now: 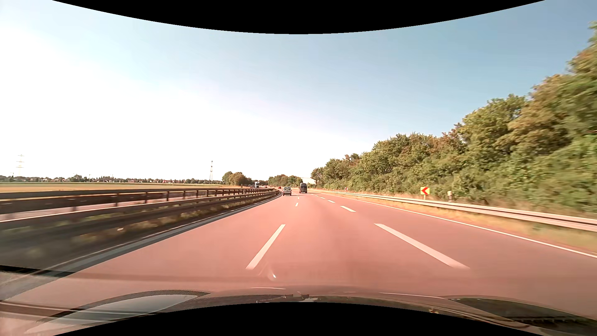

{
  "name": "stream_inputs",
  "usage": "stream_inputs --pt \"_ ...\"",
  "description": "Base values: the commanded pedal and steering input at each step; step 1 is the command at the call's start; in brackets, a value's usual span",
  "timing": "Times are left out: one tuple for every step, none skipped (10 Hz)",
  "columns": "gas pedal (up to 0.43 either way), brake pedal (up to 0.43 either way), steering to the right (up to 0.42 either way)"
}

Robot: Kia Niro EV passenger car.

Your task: Follow the waypoints while adhering to traffic rules and regulations

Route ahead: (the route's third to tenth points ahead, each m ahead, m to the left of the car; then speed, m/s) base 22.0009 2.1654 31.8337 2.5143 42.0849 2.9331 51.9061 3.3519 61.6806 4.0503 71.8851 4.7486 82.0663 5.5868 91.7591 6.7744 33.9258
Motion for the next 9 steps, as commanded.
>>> stream_inputs --pt "0.260 0.006 -0.013" --pt "0.260 0.006 -0.014" --pt "0.268 0.006 -0.014" --pt "0.268 0.006 -0.014" --pt "0.287 0.006 -0.014" --pt "0.287 0.006 -0.014" --pt "0.311 0.006 -0.014" --pt "0.311 0.006 -0.015" --pt "0.319 0.006 -0.016"
